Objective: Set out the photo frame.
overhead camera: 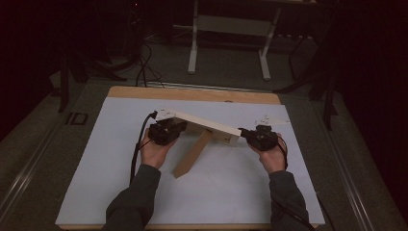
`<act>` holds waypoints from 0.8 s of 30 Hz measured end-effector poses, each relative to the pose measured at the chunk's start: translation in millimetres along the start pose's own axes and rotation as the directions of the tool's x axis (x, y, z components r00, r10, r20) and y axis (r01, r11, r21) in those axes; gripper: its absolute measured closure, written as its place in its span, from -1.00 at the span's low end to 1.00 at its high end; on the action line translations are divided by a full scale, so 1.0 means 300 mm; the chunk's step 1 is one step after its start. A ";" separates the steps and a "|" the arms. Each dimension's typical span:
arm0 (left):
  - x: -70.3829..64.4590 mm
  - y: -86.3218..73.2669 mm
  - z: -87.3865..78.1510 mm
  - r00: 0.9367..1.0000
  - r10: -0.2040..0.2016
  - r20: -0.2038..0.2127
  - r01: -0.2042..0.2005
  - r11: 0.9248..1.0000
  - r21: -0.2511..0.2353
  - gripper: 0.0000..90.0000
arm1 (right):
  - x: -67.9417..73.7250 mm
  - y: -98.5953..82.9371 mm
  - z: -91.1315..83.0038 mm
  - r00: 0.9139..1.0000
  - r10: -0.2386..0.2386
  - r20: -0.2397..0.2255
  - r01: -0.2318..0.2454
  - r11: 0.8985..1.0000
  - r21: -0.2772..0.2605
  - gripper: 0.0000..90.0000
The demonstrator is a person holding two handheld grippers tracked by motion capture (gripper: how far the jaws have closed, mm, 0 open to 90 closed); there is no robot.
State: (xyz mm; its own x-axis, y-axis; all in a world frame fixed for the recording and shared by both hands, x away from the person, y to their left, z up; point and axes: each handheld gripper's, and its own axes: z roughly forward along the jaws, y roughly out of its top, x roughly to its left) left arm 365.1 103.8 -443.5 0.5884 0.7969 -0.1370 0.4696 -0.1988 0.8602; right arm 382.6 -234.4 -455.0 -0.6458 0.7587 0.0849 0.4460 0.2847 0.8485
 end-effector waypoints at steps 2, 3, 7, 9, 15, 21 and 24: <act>0.000 0.001 0.000 1.000 0.001 -0.001 -0.001 1.000 0.001 1.00 | -0.001 0.003 0.006 1.000 0.000 -0.006 0.000 1.000 0.006 0.99; 0.000 0.001 0.000 1.000 0.001 -0.001 -0.001 1.000 0.002 1.00 | -0.001 0.003 0.008 1.000 -0.002 -0.007 0.002 1.000 0.009 0.99; 0.001 0.004 0.001 1.000 0.009 -0.001 -0.009 1.000 0.008 1.00 | 0.006 0.000 0.018 1.000 -0.013 -0.017 0.013 1.000 0.018 0.99; 0.000 0.006 0.003 1.000 0.012 0.001 -0.012 1.000 0.012 1.00 | 0.005 0.001 0.019 1.000 -0.011 -0.019 0.011 1.000 0.020 0.99; -0.003 0.007 0.009 1.000 0.019 0.005 -0.019 1.000 0.017 1.00 | 0.006 0.011 0.022 0.999 -0.023 -0.026 0.024 0.999 0.028 0.99; -0.008 0.012 0.017 0.999 0.031 0.008 -0.031 0.999 0.029 1.00 | 0.006 0.013 0.022 0.999 -0.025 -0.035 0.026 0.999 0.035 1.00; -0.010 0.015 0.023 0.999 0.036 0.009 -0.036 0.999 0.030 1.00 | 0.010 0.015 0.021 0.999 -0.035 -0.040 0.037 0.998 0.041 1.00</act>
State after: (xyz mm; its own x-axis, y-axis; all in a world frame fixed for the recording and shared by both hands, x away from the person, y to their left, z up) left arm 370.1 96.4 -442.6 0.6106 0.7842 -0.1103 0.4678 -0.2448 0.8493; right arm 386.7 -227.2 -454.4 -0.6856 0.7240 0.0758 0.4469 0.3365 0.8289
